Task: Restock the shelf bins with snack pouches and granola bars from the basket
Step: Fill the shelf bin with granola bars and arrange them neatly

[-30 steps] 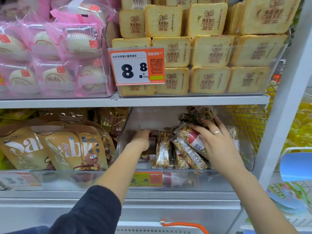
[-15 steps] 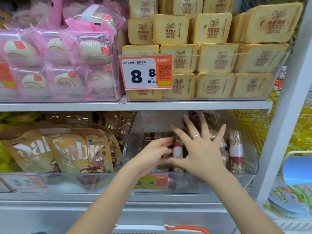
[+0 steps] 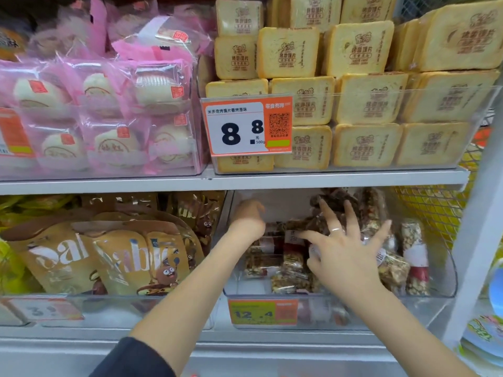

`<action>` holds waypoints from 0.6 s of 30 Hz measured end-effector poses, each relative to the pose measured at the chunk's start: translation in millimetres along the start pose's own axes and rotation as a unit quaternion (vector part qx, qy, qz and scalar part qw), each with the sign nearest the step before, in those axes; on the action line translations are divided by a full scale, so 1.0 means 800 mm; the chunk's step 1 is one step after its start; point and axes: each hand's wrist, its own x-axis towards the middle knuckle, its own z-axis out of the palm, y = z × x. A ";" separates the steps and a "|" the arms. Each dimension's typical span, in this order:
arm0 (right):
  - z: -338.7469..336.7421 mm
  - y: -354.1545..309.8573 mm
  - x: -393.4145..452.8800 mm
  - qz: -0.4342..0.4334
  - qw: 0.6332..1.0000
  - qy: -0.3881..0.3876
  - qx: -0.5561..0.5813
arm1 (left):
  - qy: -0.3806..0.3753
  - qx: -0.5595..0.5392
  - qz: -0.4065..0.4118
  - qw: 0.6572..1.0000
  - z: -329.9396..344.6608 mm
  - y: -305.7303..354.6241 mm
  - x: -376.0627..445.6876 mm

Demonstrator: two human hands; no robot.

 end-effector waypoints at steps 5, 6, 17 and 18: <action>-0.007 0.032 0.007 -0.002 1.000 0.023 0.003 | -0.158 0.174 0.051 0.971 0.037 0.003 0.028; -0.005 0.032 0.006 0.001 1.000 0.026 0.002 | -0.169 0.162 0.055 0.971 0.037 0.006 0.030; -0.010 0.028 0.007 0.002 0.999 0.044 -0.002 | -0.243 -0.347 -0.046 0.904 0.059 0.019 -0.038; -0.010 0.027 0.006 0.000 0.999 0.049 -0.008 | -0.243 -0.355 -0.038 0.902 0.056 0.019 -0.050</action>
